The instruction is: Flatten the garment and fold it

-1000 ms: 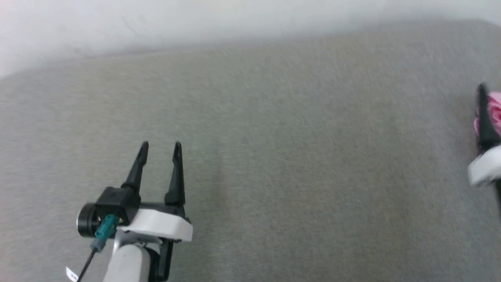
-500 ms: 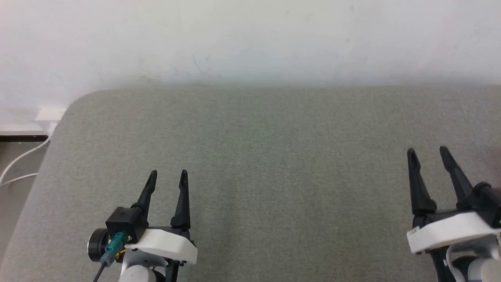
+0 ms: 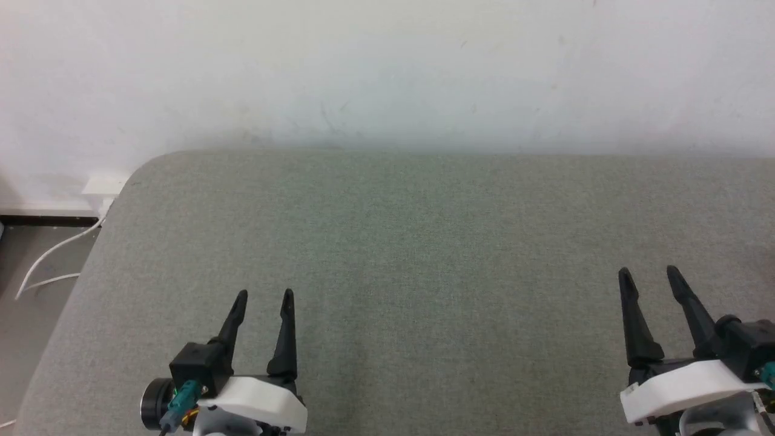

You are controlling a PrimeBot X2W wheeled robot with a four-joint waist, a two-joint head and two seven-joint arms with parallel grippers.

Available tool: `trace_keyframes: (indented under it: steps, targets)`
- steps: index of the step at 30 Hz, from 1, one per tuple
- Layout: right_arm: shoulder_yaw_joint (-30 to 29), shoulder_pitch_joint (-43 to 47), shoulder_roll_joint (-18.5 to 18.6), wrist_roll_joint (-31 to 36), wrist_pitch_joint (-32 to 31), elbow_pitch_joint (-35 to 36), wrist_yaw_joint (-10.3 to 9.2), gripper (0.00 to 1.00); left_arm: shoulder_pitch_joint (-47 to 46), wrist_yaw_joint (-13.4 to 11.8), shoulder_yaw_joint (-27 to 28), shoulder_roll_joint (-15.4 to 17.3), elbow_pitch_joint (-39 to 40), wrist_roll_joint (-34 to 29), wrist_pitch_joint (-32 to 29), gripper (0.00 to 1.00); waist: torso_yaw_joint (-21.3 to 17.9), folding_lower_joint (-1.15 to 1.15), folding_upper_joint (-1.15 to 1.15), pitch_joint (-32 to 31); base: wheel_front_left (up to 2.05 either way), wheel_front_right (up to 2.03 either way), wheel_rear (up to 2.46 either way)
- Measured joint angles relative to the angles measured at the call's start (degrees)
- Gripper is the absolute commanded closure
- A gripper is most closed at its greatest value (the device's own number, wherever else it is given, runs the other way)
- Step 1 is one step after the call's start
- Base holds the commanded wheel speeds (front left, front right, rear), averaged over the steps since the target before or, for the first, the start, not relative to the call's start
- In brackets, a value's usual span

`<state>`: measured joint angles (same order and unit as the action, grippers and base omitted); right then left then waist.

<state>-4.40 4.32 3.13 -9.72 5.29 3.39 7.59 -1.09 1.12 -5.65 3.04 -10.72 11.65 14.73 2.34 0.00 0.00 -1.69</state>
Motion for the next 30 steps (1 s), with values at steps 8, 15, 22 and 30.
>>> trace_keyframes:
  steps: [8,15,22,30]
  targets:
    - [0.69,0.08,-0.03,-0.54,0.94,-1.79,0.00,0.00,0.54,-0.24,0.01,-0.03,0.12,0.01,0.00,0.00,-0.53,0.00,0.00,0.20,0.00,0.00,0.00]
    - [0.81,0.08,0.00,-0.46,1.29,-2.36,0.01,1.00,0.55,-0.40,-0.05,-0.03,0.19,0.33,-0.09,1.00,-0.58,0.00,0.00,0.20,0.00,0.00,0.00]
    - [0.81,0.08,0.00,-0.45,1.29,-2.36,0.01,1.00,0.55,-0.40,-0.05,-0.03,0.19,0.33,-0.09,1.00,-0.61,0.00,0.00,0.22,0.00,0.00,0.00]
    - [0.88,0.07,0.01,-0.31,1.10,-2.36,0.01,1.00,0.55,-0.40,0.03,-0.03,0.38,0.25,-0.69,1.00,-0.71,0.01,0.00,0.30,0.00,0.00,0.00]
